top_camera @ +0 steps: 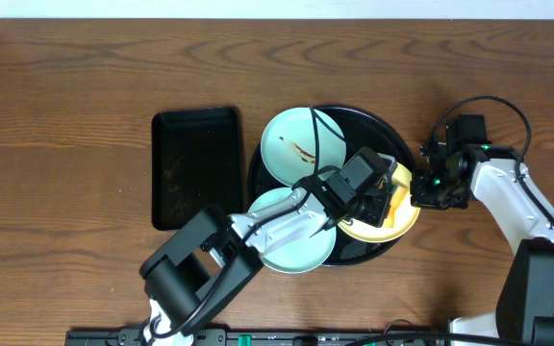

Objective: Clean dirty plates on tray and stack at the side
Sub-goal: 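Scrub the yellow plate with the sponge in the left gripper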

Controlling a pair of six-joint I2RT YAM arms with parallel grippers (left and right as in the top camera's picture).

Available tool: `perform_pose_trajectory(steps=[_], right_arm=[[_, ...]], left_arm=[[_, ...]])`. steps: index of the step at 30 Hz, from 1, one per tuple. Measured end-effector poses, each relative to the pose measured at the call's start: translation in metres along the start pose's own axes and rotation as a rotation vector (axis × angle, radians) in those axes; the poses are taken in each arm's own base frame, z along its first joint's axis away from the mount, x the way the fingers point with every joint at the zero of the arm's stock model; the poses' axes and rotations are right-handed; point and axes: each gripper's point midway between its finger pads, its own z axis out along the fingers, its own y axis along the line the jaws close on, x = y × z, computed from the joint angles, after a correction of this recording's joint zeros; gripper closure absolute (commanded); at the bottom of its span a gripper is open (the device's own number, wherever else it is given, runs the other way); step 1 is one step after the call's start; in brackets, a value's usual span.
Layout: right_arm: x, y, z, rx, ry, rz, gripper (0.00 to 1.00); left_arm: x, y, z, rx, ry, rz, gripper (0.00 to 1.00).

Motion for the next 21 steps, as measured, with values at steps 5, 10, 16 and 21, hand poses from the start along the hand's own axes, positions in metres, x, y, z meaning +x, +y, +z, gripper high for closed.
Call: perform_pose_trajectory(steps=[5, 10, 16, 21], right_arm=[[0.000, 0.000, 0.000, 0.000, 0.002, 0.000, 0.99], [0.000, 0.000, 0.000, -0.001, 0.001, 0.001, 0.99], [0.000, 0.001, 0.000, -0.006, 0.001, 0.000, 0.99], [0.000, 0.003, 0.000, -0.016, 0.001, 0.000, 0.99]], left_arm=[[-0.012, 0.028, -0.005, -0.045, -0.018, -0.050, 0.93], [-0.022, 0.070, -0.019, -0.131, -0.021, -0.128, 0.92], [-0.015, 0.098, -0.032, -0.187, 0.032, -0.189, 0.92], [-0.008, 0.096, -0.045, -0.205, 0.067, -0.190, 0.93]])
